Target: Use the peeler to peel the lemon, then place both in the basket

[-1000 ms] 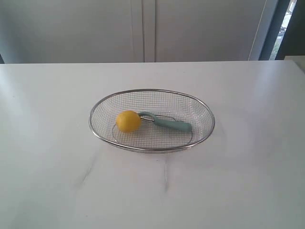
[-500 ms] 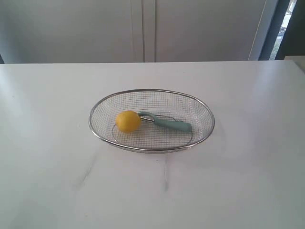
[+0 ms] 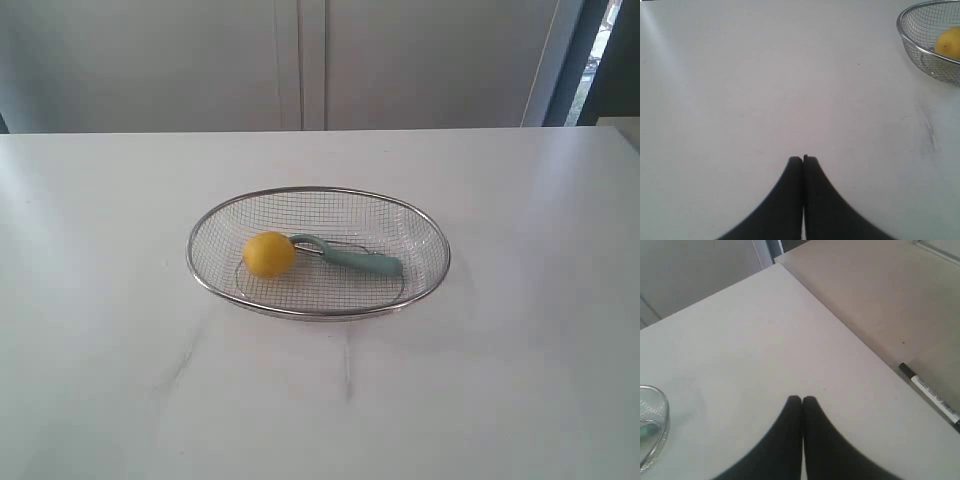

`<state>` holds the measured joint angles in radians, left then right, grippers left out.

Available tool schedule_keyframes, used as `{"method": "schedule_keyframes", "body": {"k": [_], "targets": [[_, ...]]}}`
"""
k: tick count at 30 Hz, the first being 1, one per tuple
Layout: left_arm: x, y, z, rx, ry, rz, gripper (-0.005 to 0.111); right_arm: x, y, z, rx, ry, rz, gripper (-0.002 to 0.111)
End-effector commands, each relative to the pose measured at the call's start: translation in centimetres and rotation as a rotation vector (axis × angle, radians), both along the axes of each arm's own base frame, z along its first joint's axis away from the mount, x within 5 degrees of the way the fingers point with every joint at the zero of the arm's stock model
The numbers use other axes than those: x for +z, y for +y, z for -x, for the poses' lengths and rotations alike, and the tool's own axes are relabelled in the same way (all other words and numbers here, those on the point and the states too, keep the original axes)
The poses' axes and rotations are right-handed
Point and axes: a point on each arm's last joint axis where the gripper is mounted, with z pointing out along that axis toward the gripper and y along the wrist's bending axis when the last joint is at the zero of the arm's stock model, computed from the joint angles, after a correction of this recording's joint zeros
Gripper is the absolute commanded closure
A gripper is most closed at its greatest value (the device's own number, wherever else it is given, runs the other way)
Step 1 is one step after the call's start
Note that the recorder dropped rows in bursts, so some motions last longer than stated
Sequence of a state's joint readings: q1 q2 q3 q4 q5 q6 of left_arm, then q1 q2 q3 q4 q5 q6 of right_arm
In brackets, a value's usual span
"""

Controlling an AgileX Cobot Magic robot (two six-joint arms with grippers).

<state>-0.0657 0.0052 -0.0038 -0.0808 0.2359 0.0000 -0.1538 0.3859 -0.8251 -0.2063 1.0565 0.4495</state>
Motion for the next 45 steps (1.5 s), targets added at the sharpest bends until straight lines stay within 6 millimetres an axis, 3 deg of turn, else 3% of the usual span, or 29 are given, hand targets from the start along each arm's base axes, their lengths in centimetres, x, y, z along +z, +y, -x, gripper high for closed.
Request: {"method": "schedule_keyframes", "body": {"k": [1,9,23,31,45], "targets": [[-0.1,0.0,0.0,0.004,-0.003,0.008,0.107,-1.9,-0.4,0.2,-0.024,-0.024,0.076,0.108],[-0.1,0.0,0.0,0.004,-0.003,0.008,0.107,-5.2,-0.6,0.4,0.024,-0.027,0.215,0.108],[-0.1,0.0,0.0,0.004,-0.003,0.008,0.107,-8.2,-0.1,-0.1,0.153,-0.078,0.397,0.108],[-0.1,0.0,0.0,0.004,-0.003,0.008,0.107,-8.3,0.9,-0.1,0.288,-0.134,0.489,0.108],[-0.1,0.0,0.0,0.004,-0.003,0.008,0.107,-8.6,1.3,0.9,0.277,-0.229,0.464,0.108]]}}
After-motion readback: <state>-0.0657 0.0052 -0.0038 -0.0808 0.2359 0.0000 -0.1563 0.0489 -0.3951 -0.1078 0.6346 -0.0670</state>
